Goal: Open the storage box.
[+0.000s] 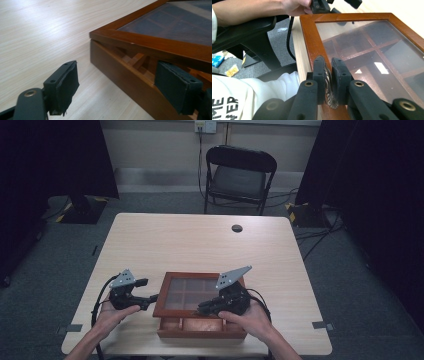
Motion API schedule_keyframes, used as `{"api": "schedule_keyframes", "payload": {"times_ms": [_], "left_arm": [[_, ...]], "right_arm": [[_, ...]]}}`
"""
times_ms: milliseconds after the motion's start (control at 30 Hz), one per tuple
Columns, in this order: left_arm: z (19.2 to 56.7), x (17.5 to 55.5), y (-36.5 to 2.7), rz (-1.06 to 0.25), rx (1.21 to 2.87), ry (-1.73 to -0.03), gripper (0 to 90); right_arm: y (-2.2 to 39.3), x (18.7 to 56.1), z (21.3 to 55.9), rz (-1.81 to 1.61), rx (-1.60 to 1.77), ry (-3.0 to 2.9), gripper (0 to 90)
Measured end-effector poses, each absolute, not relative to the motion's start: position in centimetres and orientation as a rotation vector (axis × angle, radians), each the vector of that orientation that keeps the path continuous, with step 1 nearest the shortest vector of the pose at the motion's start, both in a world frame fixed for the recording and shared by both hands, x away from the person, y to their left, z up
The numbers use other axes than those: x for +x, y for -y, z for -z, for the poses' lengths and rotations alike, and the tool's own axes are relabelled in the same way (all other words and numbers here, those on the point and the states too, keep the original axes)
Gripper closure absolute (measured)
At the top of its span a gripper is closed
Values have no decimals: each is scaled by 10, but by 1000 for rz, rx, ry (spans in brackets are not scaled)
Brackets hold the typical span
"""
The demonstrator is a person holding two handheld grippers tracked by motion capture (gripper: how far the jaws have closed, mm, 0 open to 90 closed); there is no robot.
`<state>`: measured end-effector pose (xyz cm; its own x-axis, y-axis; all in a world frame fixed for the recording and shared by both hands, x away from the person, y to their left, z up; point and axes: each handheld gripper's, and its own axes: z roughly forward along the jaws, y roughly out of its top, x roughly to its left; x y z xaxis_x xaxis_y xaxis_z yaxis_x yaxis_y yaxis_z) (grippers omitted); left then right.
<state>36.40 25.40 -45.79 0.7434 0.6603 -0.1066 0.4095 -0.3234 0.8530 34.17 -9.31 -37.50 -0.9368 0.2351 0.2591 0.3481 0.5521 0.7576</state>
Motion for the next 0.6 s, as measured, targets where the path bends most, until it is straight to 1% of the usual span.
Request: {"api": "schedule_keyframes", "payload": {"times_ms": [133,333,367,433,467,567,600], "left_arm": [[457,362,-249,-316,1977,-766,182],[457,360,-242,-318,1972,-752,188],[457,360,-242,-305,1963,-763,181],[457,361,-242,-314,1969,-752,179],[457,360,-241,-308,1965,-758,180],[457,360,-241,-318,1968,-751,183],[456,360,-241,-317,1964,-753,184]], "right_arm": [[93,343,373,1344,-501,2655,825],[93,343,372,1339,-512,2649,822],[94,343,372,1357,-521,2642,808],[95,343,371,1366,-534,2645,698],[97,342,370,1384,-551,2646,665],[105,341,367,1426,-588,2643,590],[107,341,367,1426,-598,2644,581]]}}
